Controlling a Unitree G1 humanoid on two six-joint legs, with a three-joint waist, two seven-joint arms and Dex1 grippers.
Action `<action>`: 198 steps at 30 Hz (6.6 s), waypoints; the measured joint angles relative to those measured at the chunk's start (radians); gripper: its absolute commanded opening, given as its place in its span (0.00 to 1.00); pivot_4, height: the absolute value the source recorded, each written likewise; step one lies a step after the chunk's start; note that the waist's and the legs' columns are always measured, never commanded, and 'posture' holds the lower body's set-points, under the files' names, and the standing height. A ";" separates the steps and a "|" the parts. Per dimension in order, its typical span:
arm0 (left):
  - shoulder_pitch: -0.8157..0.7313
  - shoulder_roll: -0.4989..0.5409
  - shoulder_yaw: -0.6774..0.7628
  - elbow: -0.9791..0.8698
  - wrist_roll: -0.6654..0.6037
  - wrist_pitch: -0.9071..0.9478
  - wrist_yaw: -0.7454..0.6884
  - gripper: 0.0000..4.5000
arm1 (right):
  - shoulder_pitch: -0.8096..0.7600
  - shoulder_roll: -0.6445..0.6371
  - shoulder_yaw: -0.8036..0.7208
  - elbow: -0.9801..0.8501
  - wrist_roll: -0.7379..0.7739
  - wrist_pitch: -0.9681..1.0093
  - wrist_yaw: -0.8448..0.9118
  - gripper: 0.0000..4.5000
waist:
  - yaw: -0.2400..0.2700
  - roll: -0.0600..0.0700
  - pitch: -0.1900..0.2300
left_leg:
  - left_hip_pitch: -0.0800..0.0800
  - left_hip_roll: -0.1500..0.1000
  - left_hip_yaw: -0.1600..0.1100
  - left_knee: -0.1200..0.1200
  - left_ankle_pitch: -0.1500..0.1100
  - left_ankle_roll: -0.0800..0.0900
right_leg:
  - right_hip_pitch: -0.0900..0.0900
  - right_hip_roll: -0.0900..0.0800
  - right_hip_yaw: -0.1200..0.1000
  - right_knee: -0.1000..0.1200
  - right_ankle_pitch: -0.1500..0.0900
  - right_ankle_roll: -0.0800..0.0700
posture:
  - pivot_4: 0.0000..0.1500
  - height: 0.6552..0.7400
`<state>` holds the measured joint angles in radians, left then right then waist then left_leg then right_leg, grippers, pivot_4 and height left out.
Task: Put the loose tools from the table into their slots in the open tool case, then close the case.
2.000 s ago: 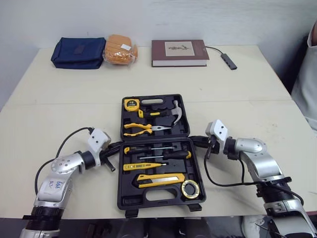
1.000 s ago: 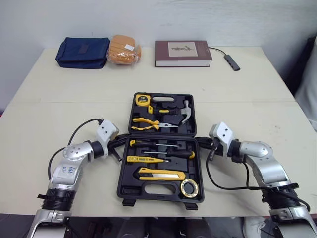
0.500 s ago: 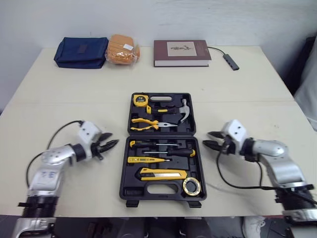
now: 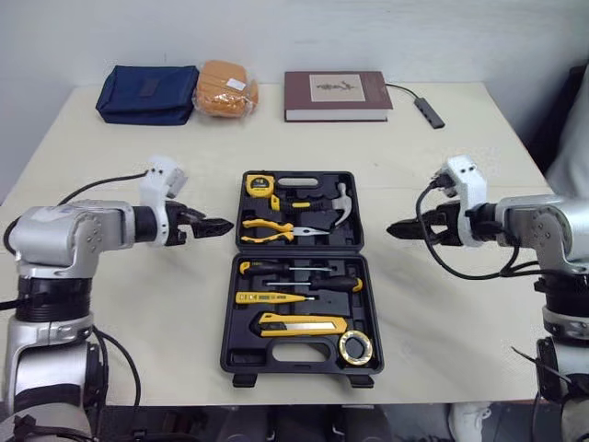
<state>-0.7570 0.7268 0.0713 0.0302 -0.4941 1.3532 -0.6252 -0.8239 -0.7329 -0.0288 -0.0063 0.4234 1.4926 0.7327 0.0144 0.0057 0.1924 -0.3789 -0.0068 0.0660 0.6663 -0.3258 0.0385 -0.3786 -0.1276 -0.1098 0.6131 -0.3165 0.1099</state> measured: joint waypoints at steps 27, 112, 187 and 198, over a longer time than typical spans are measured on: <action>-0.116 -0.103 -0.109 0.227 0.137 -0.097 0.108 0.99 | -0.239 0.213 0.091 0.345 -0.072 0.056 -0.239 1.00 | -0.019 -0.001 0.000 | -0.012 -0.001 0.004 0.005 0.004 0.000 | -0.017 0.000 -0.003 0.012 0.000 0.000 | 1.00 1.00; 0.348 -0.280 0.021 0.183 0.317 -1.532 0.075 0.04 | 0.406 0.118 0.215 0.251 -0.633 -2.004 -0.418 0.00 | -0.019 -0.004 -0.001 | -0.025 -0.001 0.010 0.015 0.006 0.003 | -0.030 -0.003 -0.002 0.017 0.001 0.002 | 1.00 1.00; -0.205 -0.271 -0.031 1.122 0.379 -1.548 -0.628 0.01 | 1.118 -0.021 -0.020 -0.338 -0.280 -1.547 0.086 0.00 | 0.009 -0.017 0.000 | 0.003 0.002 0.009 0.016 -0.003 0.006 | 0.004 -0.002 -0.007 0.009 0.001 0.003 | 1.00 1.00; -0.070 -0.222 -0.028 0.900 0.354 -1.460 -0.747 0.01 | 1.041 0.020 -0.022 -0.285 -0.302 -1.530 0.065 0.00 | 0.007 -0.020 -0.001 | 0.003 0.002 0.009 0.016 -0.003 0.006 | 0.004 -0.004 -0.006 0.009 0.001 0.003 | 1.00 1.00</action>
<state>-0.8271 0.5048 0.0434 0.9305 -0.1406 -0.1071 -1.3718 0.2170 -0.7134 -0.0513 -0.2916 0.1212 -0.0375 0.7977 0.0217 -0.0142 0.1916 -0.3758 -0.0047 0.0750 0.6824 -0.3291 0.0443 -0.3744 -0.1319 -0.1161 0.6220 -0.3152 0.1125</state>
